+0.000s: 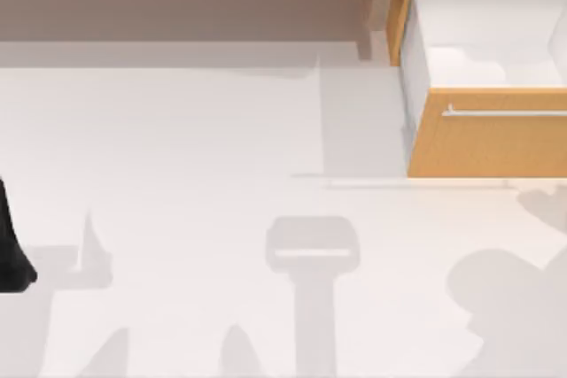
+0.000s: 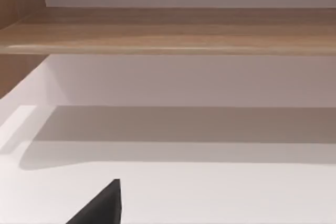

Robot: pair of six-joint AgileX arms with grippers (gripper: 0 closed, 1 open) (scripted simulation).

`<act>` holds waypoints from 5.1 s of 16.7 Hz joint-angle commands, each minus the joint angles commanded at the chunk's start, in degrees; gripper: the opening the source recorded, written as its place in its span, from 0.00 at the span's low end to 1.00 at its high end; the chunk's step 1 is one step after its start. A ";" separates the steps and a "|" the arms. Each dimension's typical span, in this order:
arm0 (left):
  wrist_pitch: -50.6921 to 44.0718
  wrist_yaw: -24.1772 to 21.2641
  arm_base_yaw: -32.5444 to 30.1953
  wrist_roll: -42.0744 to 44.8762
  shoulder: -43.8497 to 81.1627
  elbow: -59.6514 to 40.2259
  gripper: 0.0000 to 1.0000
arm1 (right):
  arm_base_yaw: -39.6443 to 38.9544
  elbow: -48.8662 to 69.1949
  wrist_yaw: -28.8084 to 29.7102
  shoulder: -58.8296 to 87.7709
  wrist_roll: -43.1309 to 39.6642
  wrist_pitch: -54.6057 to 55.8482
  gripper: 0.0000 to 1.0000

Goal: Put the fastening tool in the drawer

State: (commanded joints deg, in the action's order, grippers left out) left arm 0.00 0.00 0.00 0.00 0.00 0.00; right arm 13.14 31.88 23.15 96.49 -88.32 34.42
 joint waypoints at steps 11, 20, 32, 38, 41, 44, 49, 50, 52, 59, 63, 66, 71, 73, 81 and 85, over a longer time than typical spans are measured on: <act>0.00 0.00 0.00 0.00 0.00 0.00 1.00 | 22.61 36.21 -16.10 5.77 11.04 -77.00 1.00; 0.00 0.00 0.00 0.00 0.00 0.00 1.00 | 26.58 46.41 -23.14 10.66 16.03 -95.69 1.00; 0.00 0.00 0.00 0.00 0.00 0.00 1.00 | 26.47 37.81 -23.11 16.14 16.22 -81.44 1.00; 0.00 0.00 0.00 0.00 0.00 0.00 1.00 | 26.47 37.29 -23.11 16.48 16.22 -80.74 0.92; 0.00 0.00 0.00 0.00 0.00 0.00 1.00 | 26.47 37.29 -23.11 16.48 16.22 -80.74 0.70; 0.00 0.00 0.00 0.00 0.00 0.00 1.00 | 26.47 37.29 -23.11 16.48 16.22 -80.74 0.47; 0.00 0.00 0.00 0.00 0.00 0.00 1.00 | 26.47 37.29 -23.11 16.48 16.22 -80.74 0.10; 0.00 0.00 0.00 0.00 0.00 0.00 1.00 | 26.47 37.29 -23.11 16.48 16.22 -80.74 0.02; 0.00 0.00 0.00 0.00 0.00 0.00 1.00 | 26.47 37.29 -23.11 16.48 16.22 -80.74 0.00; 0.00 0.00 0.00 0.00 0.00 0.00 1.00 | 26.43 37.36 -23.10 16.43 16.27 -80.74 0.00; 0.00 0.00 0.00 0.00 0.00 0.00 1.00 | 26.48 39.04 -23.12 15.19 16.13 -84.18 0.00; 0.00 0.00 0.00 0.00 0.00 0.00 1.00 | 26.47 40.67 -23.12 13.56 16.19 -87.06 0.00; 0.00 0.00 0.00 0.00 0.00 0.00 1.00 | 26.16 41.08 -23.24 13.61 16.65 -87.17 0.00; 0.00 0.00 0.00 0.00 0.00 0.00 1.00 | 24.71 43.47 -23.82 13.01 18.57 -87.97 0.00; 0.00 0.00 0.00 0.00 0.00 0.00 1.00 | 9.61 64.63 -28.69 12.61 36.67 -93.99 0.00; 0.00 0.00 0.00 0.00 0.00 0.00 1.00 | -1.56 76.34 -31.06 17.60 50.15 -97.53 0.00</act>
State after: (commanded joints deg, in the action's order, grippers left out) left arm 0.00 0.00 0.00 0.00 0.00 0.00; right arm 11.57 108.22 -7.92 114.09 -38.16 -63.11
